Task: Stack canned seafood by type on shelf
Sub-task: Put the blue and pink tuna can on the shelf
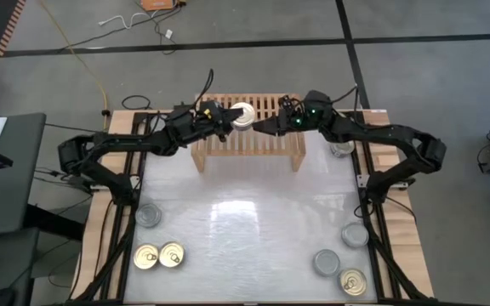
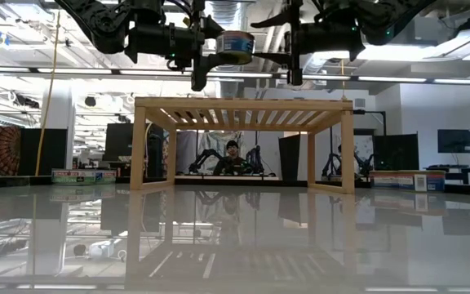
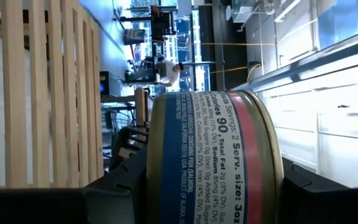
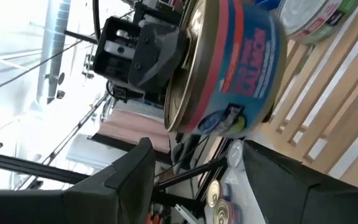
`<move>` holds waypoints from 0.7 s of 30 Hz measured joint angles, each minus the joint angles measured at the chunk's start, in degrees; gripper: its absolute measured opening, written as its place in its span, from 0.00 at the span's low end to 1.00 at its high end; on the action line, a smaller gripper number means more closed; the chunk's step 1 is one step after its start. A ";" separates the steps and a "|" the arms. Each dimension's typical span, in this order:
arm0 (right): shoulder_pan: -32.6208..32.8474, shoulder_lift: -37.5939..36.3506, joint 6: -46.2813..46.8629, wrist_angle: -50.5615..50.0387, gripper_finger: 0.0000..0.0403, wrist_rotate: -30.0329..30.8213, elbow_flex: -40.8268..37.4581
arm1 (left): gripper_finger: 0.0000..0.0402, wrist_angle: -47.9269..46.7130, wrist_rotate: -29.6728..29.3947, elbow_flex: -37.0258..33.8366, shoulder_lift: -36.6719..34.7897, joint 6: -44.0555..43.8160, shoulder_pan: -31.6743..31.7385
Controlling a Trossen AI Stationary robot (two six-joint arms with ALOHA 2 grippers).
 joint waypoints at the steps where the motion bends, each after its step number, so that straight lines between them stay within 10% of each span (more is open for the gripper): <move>1: 0.11 -0.01 -0.22 0.04 0.66 -0.46 0.00 | 0.48 0.02 0.02 0.00 0.00 0.03 0.00; 21: 0.12 -0.04 -3.01 -1.16 0.66 -3.37 0.00 | 0.48 0.07 0.63 0.00 -0.04 0.46 0.00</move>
